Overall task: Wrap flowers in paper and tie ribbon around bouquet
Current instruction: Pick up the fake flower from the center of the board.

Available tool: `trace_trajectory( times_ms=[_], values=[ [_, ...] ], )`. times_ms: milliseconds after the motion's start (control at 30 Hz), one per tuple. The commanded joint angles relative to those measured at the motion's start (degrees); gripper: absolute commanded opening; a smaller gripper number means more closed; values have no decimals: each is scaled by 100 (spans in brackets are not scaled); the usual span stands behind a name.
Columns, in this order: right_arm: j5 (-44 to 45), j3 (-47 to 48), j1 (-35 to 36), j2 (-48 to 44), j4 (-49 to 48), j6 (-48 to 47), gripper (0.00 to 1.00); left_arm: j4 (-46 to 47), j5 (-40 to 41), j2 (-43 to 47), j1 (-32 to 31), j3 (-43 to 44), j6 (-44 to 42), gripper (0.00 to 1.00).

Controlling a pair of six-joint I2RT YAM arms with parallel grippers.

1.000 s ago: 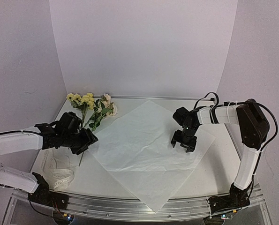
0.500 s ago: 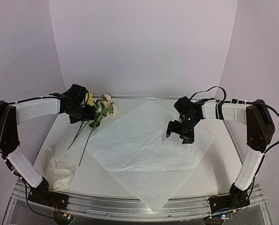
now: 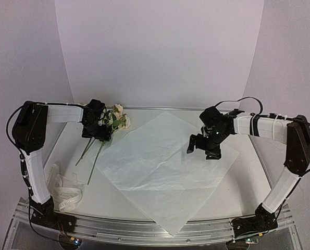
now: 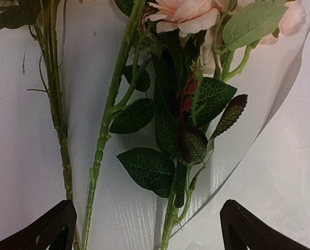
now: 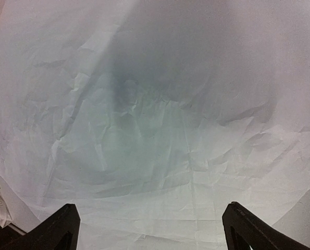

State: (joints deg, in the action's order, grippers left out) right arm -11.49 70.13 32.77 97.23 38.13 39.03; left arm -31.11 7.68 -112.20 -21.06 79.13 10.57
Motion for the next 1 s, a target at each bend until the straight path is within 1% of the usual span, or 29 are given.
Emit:
trace_trajectory(
  times_ms=[0,167,400,467,567,633,667,767,833,900,967],
  values=[
    [40,-139,-25,-248,-109,-67,98,-92,264,-298,5,427,-266,100],
    [49,-219,-30,-310,-142,-65,98,-119,499,-510,125,506,-317,100],
    [71,-330,-67,-348,-143,-55,98,-32,482,-671,365,605,-533,100],
    [83,-352,-87,-353,-141,-36,98,7,384,-725,415,652,-611,97],
    [66,-376,-121,-338,-140,9,98,2,207,-819,426,723,-777,90],
    [52,-371,-134,-329,-139,37,98,3,251,-896,434,773,-841,88],
    [35,-369,-132,-328,-139,43,98,-3,256,-932,465,802,-841,90],
    [32,-360,-149,-317,-139,40,98,74,38,-971,613,819,-786,94],
    [10,-360,-157,-309,-143,44,98,96,-135,-1009,698,849,-779,94],
    [-3,-368,-163,-297,-138,44,98,84,-342,-1068,787,897,-801,91],
    [-4,-377,-172,-293,-139,55,98,57,-595,-1156,861,953,-810,86]
  ],
)
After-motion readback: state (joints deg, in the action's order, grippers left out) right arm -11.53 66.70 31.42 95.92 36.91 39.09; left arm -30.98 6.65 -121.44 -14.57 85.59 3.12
